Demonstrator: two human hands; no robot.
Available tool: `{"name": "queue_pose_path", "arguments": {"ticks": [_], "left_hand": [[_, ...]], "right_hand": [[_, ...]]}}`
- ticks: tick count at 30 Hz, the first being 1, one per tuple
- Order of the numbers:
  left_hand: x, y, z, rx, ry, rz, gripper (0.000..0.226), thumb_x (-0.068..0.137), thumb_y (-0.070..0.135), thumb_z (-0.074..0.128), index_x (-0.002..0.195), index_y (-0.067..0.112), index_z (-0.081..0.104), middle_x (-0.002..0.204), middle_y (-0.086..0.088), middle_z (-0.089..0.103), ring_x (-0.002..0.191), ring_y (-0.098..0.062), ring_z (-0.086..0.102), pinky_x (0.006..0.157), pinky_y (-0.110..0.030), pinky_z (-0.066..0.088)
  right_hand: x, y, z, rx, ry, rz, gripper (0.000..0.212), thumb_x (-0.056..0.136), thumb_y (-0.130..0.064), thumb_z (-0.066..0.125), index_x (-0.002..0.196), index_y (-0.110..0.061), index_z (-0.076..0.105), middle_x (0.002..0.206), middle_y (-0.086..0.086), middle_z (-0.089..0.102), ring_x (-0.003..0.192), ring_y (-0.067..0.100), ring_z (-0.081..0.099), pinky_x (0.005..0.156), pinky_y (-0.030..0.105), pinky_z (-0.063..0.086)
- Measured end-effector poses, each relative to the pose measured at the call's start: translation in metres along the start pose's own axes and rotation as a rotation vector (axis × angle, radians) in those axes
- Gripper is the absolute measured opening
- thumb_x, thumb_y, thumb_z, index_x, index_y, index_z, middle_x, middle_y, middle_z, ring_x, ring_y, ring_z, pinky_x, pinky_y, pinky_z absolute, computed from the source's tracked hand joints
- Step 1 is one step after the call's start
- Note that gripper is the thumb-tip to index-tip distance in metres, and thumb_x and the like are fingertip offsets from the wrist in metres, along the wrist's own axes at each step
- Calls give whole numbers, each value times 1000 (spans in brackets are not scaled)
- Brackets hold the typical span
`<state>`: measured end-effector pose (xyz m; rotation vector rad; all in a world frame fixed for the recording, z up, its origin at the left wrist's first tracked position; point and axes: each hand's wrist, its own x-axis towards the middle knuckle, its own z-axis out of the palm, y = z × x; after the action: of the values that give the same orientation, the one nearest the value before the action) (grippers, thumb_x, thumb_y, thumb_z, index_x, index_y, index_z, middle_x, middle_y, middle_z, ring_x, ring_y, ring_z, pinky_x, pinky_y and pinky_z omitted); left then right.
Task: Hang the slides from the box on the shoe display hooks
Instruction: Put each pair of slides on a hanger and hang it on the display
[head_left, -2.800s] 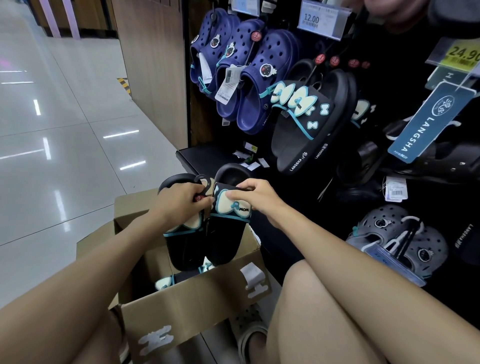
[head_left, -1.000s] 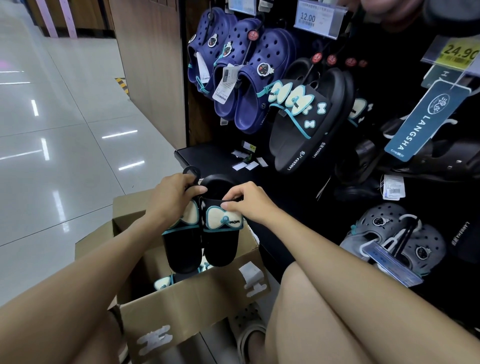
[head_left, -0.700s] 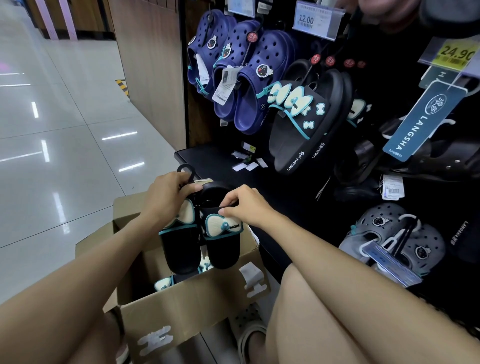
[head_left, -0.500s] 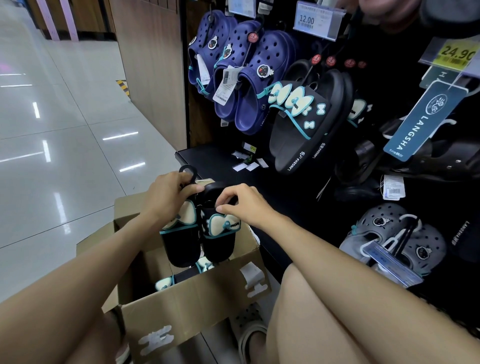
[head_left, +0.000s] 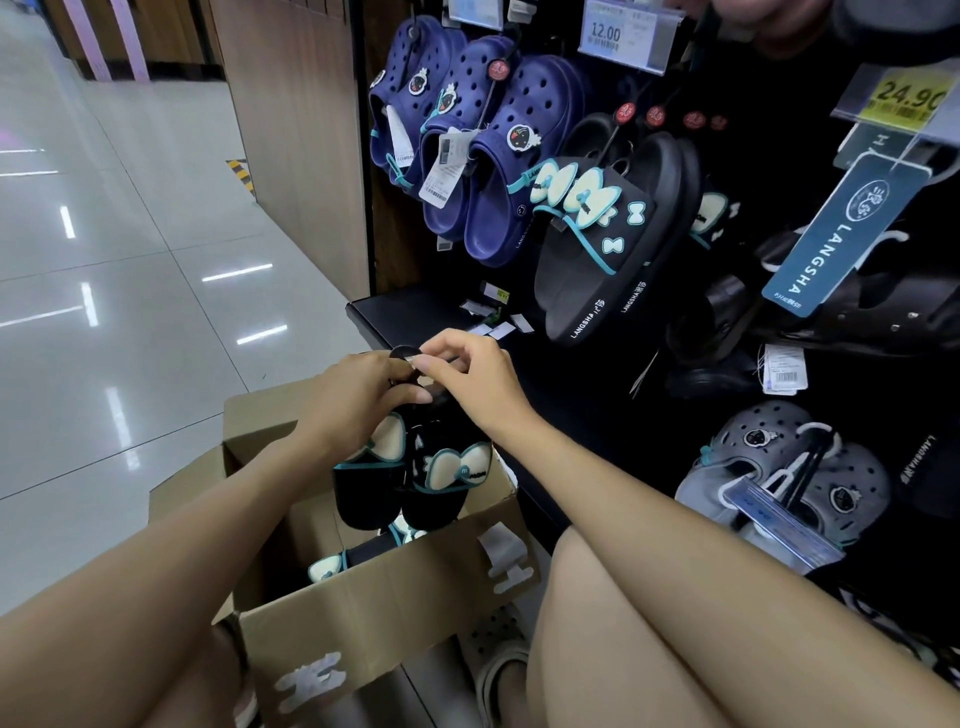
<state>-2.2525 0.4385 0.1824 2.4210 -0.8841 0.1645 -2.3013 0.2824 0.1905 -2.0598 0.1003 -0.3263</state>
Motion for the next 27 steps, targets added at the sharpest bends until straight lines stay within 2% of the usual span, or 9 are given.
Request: {"name": "queue_pose_path", "arguments": {"ticks": [3,6,9,13,15,19,21,24,27], "left_hand": [[0,2,1,1,18,20,14,91,39,62,90,28,71,68,16,49,71,-12,47,53,-24,27],[1,-1,5,-2,25,31,19,91,44,61,91,27,69,75,9,55,74,-13,50,56,-25,34],[3,-7,10,-3,16,33,27,88,49,61,93,23,66,87,7,57,82,-16,54,63,-32,41],[2,-11,14,7,-6,16,36,85,42,69,113,20,63,101,5,58,93,-17,54,70,-29,35],[3,-11,15,-12,9,-10,36,83,38,73,112,19,64,99,4,60,87,-15,54,69,-28,36],[7,-11,13,-92,-26,-99,22,77,32,80,91,20,68,87,7,62,85,-19,58,72,-34,46],[7,-11,12,-141,-51,-105,18,76,30,81,87,24,68,84,8,61,84,-18,59,73,-35,47],[5,-9,12,-105,-72,-61,18,78,29,79,94,27,70,83,13,57,84,-17,59,69,-30,43],[3,-8,15,33,-79,-4,33,80,35,77,111,33,68,88,14,56,82,-12,55,68,-28,39]], "right_hand": [[2,1,2,17,39,17,8,86,-30,73,83,-22,73,79,3,71,76,22,69,78,46,58],[2,1,3,-3,84,18,8,85,-31,73,78,-27,71,76,-2,71,74,16,69,78,45,58],[3,-1,3,-15,148,14,9,85,-31,72,79,-24,72,74,-4,71,73,12,68,77,43,58],[4,0,-1,-23,220,17,12,87,-30,70,84,-19,73,74,-5,70,72,9,68,76,40,58],[5,2,-2,-10,238,25,12,86,-31,70,83,-20,73,73,-5,70,73,11,69,76,41,58],[6,1,-1,-6,280,41,13,86,-32,70,82,-20,72,74,-6,71,73,10,69,76,40,58],[6,1,-3,6,316,53,13,87,-32,70,82,-20,72,74,-6,71,73,10,69,77,39,59],[8,3,-6,48,356,81,13,87,-31,70,82,-18,73,74,-6,71,73,10,70,77,40,59],[8,3,-7,54,366,84,13,87,-29,70,83,-17,73,74,-5,72,73,11,70,77,39,59]]}}
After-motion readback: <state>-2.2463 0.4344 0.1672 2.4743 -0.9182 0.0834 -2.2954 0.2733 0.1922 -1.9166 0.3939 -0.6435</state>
